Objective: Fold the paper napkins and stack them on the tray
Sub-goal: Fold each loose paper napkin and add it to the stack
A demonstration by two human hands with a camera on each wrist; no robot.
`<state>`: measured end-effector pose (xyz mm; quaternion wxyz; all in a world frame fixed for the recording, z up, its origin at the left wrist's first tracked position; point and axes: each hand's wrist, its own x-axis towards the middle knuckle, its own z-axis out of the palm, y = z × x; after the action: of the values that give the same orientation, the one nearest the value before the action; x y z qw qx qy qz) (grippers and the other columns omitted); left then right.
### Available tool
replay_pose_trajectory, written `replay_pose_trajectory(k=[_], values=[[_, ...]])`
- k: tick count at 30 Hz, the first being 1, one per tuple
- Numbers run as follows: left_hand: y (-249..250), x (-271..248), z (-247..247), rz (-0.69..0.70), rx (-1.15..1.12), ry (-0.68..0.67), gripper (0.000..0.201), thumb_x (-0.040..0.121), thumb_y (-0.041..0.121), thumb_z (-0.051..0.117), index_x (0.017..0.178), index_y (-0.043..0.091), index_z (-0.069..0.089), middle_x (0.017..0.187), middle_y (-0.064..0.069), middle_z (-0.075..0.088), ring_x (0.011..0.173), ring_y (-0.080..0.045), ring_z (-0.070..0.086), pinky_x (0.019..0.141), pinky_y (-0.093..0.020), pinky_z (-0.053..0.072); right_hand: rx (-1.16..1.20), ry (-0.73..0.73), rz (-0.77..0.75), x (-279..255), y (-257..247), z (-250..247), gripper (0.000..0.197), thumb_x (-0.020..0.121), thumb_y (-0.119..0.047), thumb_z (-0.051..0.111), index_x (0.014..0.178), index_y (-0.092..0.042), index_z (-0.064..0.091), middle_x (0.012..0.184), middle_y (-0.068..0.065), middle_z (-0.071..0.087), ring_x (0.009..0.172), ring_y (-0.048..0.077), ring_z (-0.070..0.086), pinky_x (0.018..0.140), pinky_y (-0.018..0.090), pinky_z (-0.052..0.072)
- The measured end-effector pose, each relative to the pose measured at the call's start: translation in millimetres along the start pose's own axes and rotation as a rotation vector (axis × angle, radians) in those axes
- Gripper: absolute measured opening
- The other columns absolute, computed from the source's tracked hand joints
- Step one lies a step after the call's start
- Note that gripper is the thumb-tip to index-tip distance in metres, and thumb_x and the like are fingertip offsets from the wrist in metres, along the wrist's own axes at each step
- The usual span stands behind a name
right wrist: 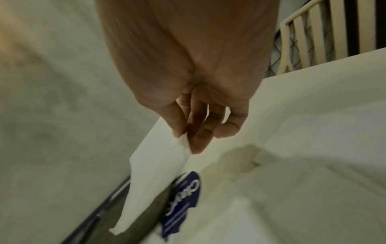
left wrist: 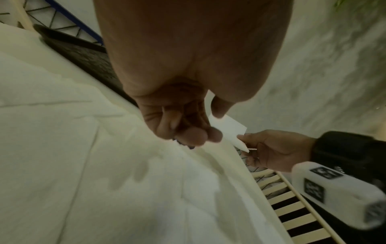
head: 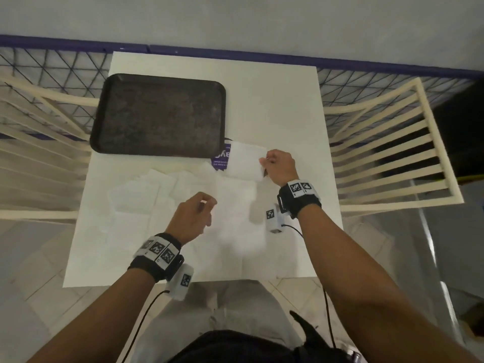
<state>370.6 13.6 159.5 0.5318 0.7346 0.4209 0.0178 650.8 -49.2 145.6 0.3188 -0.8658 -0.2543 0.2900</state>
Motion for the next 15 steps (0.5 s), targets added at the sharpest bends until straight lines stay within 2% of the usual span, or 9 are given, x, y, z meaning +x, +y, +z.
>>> replay_pose_trajectory(k=[2, 5, 8, 11, 13, 15], values=[[-8.4, -4.4, 8.4, -0.048, 0.036, -0.028, 0.020, 0.106, 0.038, 0.050, 0.103, 0.023, 0.063, 0.068, -0.001, 0.071, 0.050, -0.012, 0.060, 0.059, -0.033, 0.054, -0.106, 0.008, 0.035, 23.4, 11.9, -2.3, 0.011, 0.093, -0.023, 0.065, 0.092, -0.012, 0.068, 0.087, 0.001, 0.063, 0.082, 0.017, 0.054, 0.070, 0.018, 0.033], [-21.4, -10.3, 17.5, -0.112, 0.067, -0.038, 0.016, 0.105, 0.037, 0.053, 0.101, 0.026, 0.064, 0.069, 0.001, 0.072, 0.054, -0.015, 0.064, 0.065, -0.036, 0.057, -0.123, 0.005, 0.096, 51.1, 25.9, 2.6, 0.009, 0.092, -0.016, 0.064, 0.085, -0.011, 0.065, 0.087, 0.004, 0.060, 0.082, 0.019, 0.052, 0.064, 0.017, 0.030], [-32.4, -16.3, 23.7, -0.161, 0.099, -0.047, 0.015, 0.105, 0.035, 0.053, 0.100, 0.027, 0.064, 0.069, 0.004, 0.072, 0.055, -0.015, 0.065, 0.065, -0.037, 0.057, -0.150, 0.001, 0.137, 71.8, 32.5, 7.4, 0.008, 0.092, -0.017, 0.065, 0.088, -0.011, 0.068, 0.091, 0.004, 0.064, 0.085, 0.020, 0.053, 0.070, 0.016, 0.033], [-38.3, -20.6, 27.2, -0.198, 0.122, -0.045, 0.015, 0.105, 0.035, 0.053, 0.101, 0.027, 0.065, 0.070, 0.005, 0.073, 0.058, -0.012, 0.066, 0.067, -0.036, 0.058, -0.166, 0.013, 0.133, 86.9, 34.5, 13.1, 0.014, 0.089, -0.016, 0.067, 0.085, -0.003, 0.070, 0.094, 0.011, 0.070, 0.092, 0.029, 0.064, 0.072, 0.024, 0.041], [-40.1, -22.9, 29.4, -0.214, 0.128, -0.040, 0.015, 0.105, 0.035, 0.052, 0.102, 0.027, 0.065, 0.071, 0.006, 0.073, 0.059, -0.010, 0.066, 0.068, -0.034, 0.058, -0.161, 0.025, 0.130, 91.9, 33.7, 16.4, 0.019, 0.088, -0.015, 0.067, 0.091, 0.003, 0.071, 0.100, 0.015, 0.073, 0.097, 0.032, 0.066, 0.079, 0.028, 0.046], [-40.1, -24.5, 31.4, -0.220, 0.122, -0.038, 0.015, 0.105, 0.034, 0.053, 0.101, 0.028, 0.065, 0.071, 0.006, 0.073, 0.058, -0.010, 0.066, 0.067, -0.033, 0.058, -0.157, 0.026, 0.132, 93.6, 32.5, 18.1, 0.020, 0.088, -0.015, 0.067, 0.099, 0.000, 0.073, 0.105, 0.014, 0.074, 0.100, 0.031, 0.067, 0.084, 0.027, 0.048]])
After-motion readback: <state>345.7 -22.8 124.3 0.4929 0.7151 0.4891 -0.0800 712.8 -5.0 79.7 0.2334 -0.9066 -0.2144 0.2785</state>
